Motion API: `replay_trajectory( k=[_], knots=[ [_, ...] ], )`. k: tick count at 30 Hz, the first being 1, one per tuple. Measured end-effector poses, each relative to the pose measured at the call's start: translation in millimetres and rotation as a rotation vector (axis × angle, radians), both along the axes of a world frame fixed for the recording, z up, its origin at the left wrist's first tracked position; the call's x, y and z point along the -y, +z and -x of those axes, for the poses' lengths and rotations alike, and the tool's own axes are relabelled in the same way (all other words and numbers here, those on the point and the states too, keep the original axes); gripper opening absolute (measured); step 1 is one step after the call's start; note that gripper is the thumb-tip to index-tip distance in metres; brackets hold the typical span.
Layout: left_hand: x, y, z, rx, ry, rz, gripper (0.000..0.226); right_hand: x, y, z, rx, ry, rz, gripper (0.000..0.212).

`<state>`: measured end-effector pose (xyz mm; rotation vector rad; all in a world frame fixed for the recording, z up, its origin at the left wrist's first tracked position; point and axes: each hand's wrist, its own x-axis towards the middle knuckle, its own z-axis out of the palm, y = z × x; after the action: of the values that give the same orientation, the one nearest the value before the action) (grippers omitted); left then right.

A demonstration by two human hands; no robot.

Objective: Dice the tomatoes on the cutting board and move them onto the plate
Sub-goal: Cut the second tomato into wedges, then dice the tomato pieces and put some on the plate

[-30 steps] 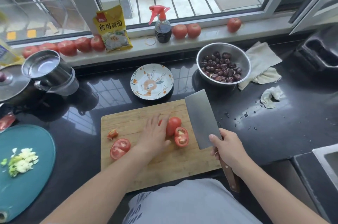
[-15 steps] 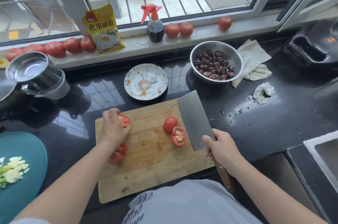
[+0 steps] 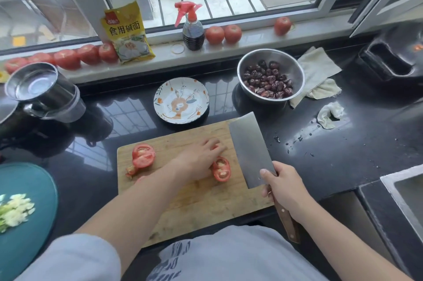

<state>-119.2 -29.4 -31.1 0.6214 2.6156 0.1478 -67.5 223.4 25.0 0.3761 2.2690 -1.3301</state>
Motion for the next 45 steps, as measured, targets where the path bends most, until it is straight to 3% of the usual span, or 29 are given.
replay_trajectory(
  k=[4, 6, 10, 13, 15, 19, 23, 25, 29, 31, 33, 35, 38, 42, 45],
  knots=[
    [-0.5, -12.3, 9.6, -0.006, -0.043, 0.009, 0.049, -8.3, 0.4, 1.8, -0.020, 0.019, 0.007, 0.015],
    [5.9, -14.0, 8.7, 0.013, 0.044, -0.022, 0.050, -9.3, -1.0, 2.7, -0.021, 0.016, 0.011, 0.015],
    [30.7, -12.2, -6.0, 0.028, 0.370, -0.199, 0.072, -5.3, -1.8, 5.0, 0.003, 0.024, 0.019, 0.015],
    [57.5, -11.4, -22.5, -0.006, 0.685, -0.370, 0.067, 1.3, -0.8, 7.0, 0.012, 0.038, 0.024, 0.015],
    [72.8, -11.8, -32.6, -0.095, 0.775, -0.375, 0.063, 7.3, -0.6, 7.7, 0.011, 0.046, 0.026, 0.015],
    [82.2, -4.7, -42.2, -0.109, 0.774, -0.266, 0.057, 14.4, -4.9, 8.0, 0.013, 0.103, 0.008, 0.016],
    [82.3, 0.7, -44.6, -0.254, 0.599, 0.027, 0.054, 13.1, -7.3, 10.5, 0.014, 0.114, -0.011, 0.016],
    [72.2, 8.3, -46.9, -0.234, 0.566, 0.105, 0.065, 9.9, -8.6, 10.2, 0.013, 0.105, -0.033, 0.016],
    [10.1, 10.8, -49.1, 0.039, 0.420, -0.150, 0.102, -2.4, -14.3, 6.6, 0.038, 0.078, -0.059, 0.016],
    [-20.6, 2.1, -47.5, 0.187, 0.419, -0.164, 0.110, -9.0, -15.4, 3.5, 0.048, 0.074, -0.073, 0.015],
    [-43.1, -4.2, -43.4, 0.216, 0.470, -0.162, 0.105, -16.8, -16.0, 1.8, 0.052, 0.077, -0.083, 0.015],
    [-60.0, -3.3, -41.6, 0.156, 0.496, -0.160, 0.084, -24.2, -17.0, 2.6, 0.054, 0.079, -0.087, 0.015],
    [-72.6, -1.0, -46.3, 0.099, 0.739, -0.184, 0.054, -32.6, -22.4, 6.0, 0.061, 0.108, -0.094, 0.016],
    [-77.1, 3.7, -60.1, 0.342, 1.235, -0.303, 0.072, -33.4, -29.2, 13.2, 0.041, 0.179, -0.113, 0.017],
    [-74.2, -3.7, -69.6, 0.443, 1.412, -0.419, 0.046, -26.5, -35.2, 14.8, 0.023, 0.257, -0.145, 0.020]
  ],
)
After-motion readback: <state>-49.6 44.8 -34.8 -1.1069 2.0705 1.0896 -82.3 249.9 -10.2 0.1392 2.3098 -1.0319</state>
